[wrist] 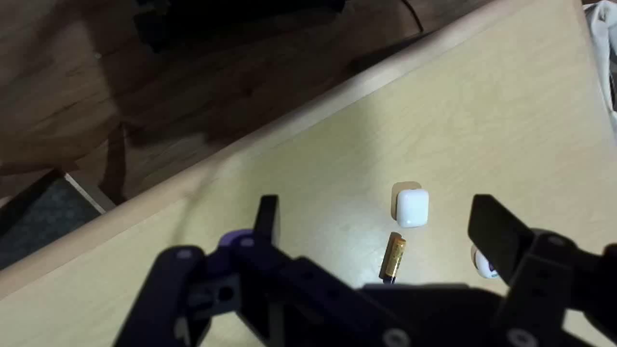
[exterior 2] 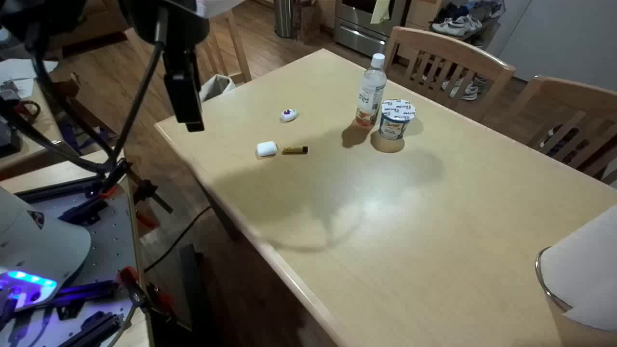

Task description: Move the chapstick to the left

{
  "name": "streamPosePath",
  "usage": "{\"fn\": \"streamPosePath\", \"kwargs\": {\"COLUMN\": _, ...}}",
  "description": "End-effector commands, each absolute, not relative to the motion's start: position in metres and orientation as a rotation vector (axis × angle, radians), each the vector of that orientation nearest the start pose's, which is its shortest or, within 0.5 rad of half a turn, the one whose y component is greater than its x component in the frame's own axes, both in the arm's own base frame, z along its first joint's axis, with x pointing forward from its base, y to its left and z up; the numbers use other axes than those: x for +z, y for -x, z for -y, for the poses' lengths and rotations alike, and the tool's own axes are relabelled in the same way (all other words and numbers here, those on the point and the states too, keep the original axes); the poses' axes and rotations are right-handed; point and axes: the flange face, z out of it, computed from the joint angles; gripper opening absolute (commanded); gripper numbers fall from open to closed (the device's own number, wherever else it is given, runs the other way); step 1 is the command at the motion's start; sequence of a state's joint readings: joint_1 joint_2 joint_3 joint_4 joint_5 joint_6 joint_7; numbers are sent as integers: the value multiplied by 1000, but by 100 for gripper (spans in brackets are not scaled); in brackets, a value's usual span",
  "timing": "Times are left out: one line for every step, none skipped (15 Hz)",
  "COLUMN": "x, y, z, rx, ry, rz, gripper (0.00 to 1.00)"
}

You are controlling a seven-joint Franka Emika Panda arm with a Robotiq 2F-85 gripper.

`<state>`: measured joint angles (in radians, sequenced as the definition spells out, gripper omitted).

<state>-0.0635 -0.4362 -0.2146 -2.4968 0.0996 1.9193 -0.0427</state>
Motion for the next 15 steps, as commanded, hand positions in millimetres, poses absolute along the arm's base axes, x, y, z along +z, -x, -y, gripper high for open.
{"fn": "streamPosePath", "kwargs": {"x": 426, "y": -379, "z": 102, "rx": 182, "ry": 2911, "rz": -366, "gripper": 100}}
{"fn": "streamPosePath", "kwargs": {"x": 426, "y": -379, "z": 102, "rx": 182, "ry": 2912, "rz": -367, "gripper": 100}}
{"fn": "streamPosePath", "kwargs": {"x": 426, "y": -379, "z": 101, "rx": 182, "ry": 2913, "rz": -366, "gripper": 100}}
{"fn": "streamPosePath", "kwargs": {"x": 423, "y": -383, "z": 101, "rx": 195, "ry": 2895, "rz": -308, "gripper": 100}}
{"fn": "streamPosePath", "kwargs": {"x": 421, "y": -386, "z": 101, "rx": 203, "ry": 2918, "rz": -291, "gripper": 100}}
{"fn": "streamPosePath", "kwargs": {"x": 418, "y": -391, "z": 99, "rx": 202, "ry": 2917, "rz": -189, "gripper": 100}}
{"fn": "streamPosePath", "kwargs": {"x": 414, "y": -394, "z": 96, "rx": 205, "ry": 2913, "rz": -84, "gripper": 100}}
{"fn": "streamPosePath", "kwargs": {"x": 408, "y": -399, "z": 93, "rx": 214, "ry": 2905, "rz": -7, "gripper": 100}}
{"fn": "streamPosePath", "kwargs": {"x": 402, "y": -403, "z": 90, "rx": 223, "ry": 2895, "rz": 71, "gripper": 100}}
{"fn": "streamPosePath", "kwargs": {"x": 394, "y": -411, "z": 83, "rx": 244, "ry": 2881, "rz": 146, "gripper": 100}}
{"fn": "streamPosePath", "kwargs": {"x": 384, "y": -419, "z": 75, "rx": 280, "ry": 2868, "rz": 220, "gripper": 100}}
{"fn": "streamPosePath", "kwargs": {"x": 374, "y": -426, "z": 66, "rx": 326, "ry": 2850, "rz": 285, "gripper": 100}}
{"fn": "streamPosePath", "kwargs": {"x": 363, "y": -433, "z": 59, "rx": 372, "ry": 2839, "rz": 341, "gripper": 100}}
{"fn": "streamPosePath", "kwargs": {"x": 351, "y": -441, "z": 50, "rx": 422, "ry": 2833, "rz": 392, "gripper": 100}}
{"fn": "streamPosePath", "kwargs": {"x": 339, "y": -447, "z": 42, "rx": 475, "ry": 2823, "rz": 435, "gripper": 100}}
